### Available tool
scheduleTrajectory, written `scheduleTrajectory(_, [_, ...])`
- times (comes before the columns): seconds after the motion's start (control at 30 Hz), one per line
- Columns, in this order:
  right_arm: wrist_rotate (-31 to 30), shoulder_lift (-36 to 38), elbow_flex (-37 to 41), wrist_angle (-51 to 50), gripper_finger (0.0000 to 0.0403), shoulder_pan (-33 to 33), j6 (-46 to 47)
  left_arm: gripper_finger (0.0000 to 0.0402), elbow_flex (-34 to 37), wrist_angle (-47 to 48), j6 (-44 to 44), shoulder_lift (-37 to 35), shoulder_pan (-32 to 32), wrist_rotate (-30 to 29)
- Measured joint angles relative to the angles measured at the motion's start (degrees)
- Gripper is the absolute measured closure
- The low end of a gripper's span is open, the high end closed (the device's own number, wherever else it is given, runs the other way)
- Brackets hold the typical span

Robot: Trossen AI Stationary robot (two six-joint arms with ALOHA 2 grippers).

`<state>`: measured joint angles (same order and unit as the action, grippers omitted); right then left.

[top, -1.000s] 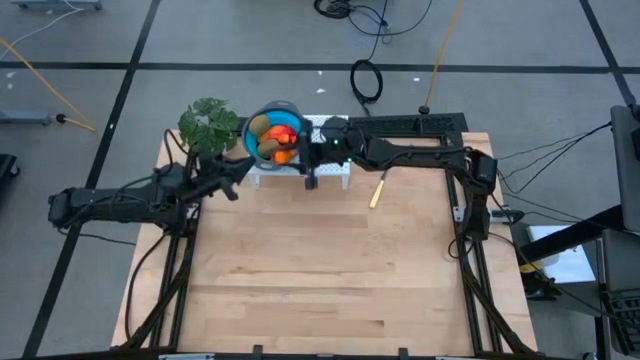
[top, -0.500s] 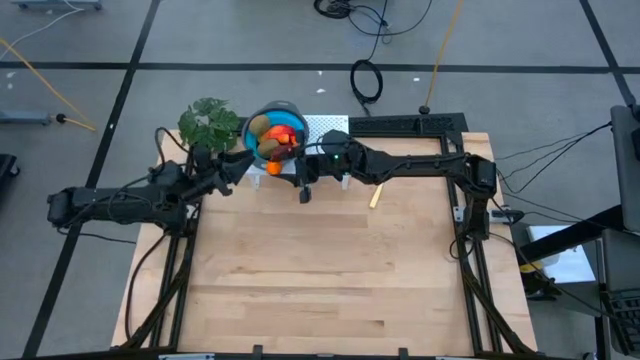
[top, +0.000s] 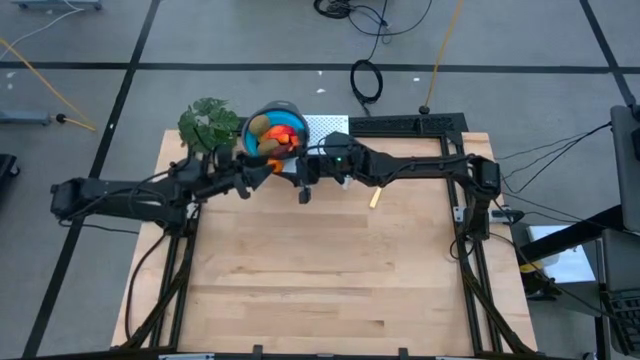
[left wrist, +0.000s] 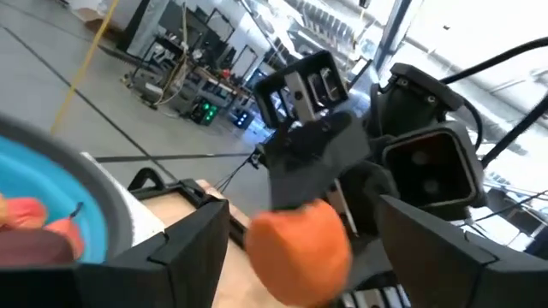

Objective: Pick & Place Fruit
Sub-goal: Put the peas into the strainer bowl on the shelf

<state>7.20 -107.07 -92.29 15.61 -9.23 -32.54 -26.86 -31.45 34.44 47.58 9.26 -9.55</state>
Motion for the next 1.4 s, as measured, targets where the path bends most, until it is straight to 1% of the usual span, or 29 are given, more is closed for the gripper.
scheduleTrajectory(0.07, [-1.42,0.11,0.01,0.05,0.0261,-0.01,-1.04,0.0108,-0.80,-0.03,-0.04,0.78,-0.01,0.60])
scheduleTrajectory(0.2, [-1.44,0.13,0.00,-0.04,0.0261,-0.04,-1.20,0.0108,-2.43,0.70,-0.63,2.91,0.00,0.91])
scheduleTrajectory(0.33, [-1.41,0.13,0.00,-0.12,0.0261,0.00,-1.20,0.0108,-4.92,5.08,-1.57,4.71,-0.02,1.85])
scheduleTrajectory(0.47, [-1.44,0.13,0.00,-0.15,0.0261,-0.02,-1.20,0.0108,-7.21,10.26,-1.54,5.07,-0.02,1.87])
scheduleTrajectory(0.67, [-1.42,0.13,0.00,-0.46,0.0261,-0.02,-1.19,0.0113,-8.49,11.91,-1.29,5.06,0.04,1.58])
scheduleTrajectory(0.77, [-1.35,0.13,0.00,-0.83,0.0261,0.00,-1.20,0.0136,-8.49,12.12,-0.88,5.06,0.04,1.52])
scheduleTrajectory(1.0, [-1.24,0.13,0.00,-0.82,0.0261,0.09,-1.18,0.0217,-8.49,12.31,-0.90,5.06,0.09,1.23])
scheduleTrajectory(1.13, [-1.30,0.13,-0.01,-1.04,0.0259,0.09,-1.22,0.0254,-8.49,12.25,-0.78,5.06,0.09,1.22])
scheduleTrajectory(1.27, [-1.26,0.13,-0.09,-2.23,0.0236,0.09,-1.21,0.0274,-8.49,12.32,-0.65,5.09,0.09,1.65])
scheduleTrajectory(1.4, [-1.22,0.13,-0.11,-3.55,0.0197,0.07,2.01,0.0274,-8.49,12.57,0.14,5.09,0.04,1.86])
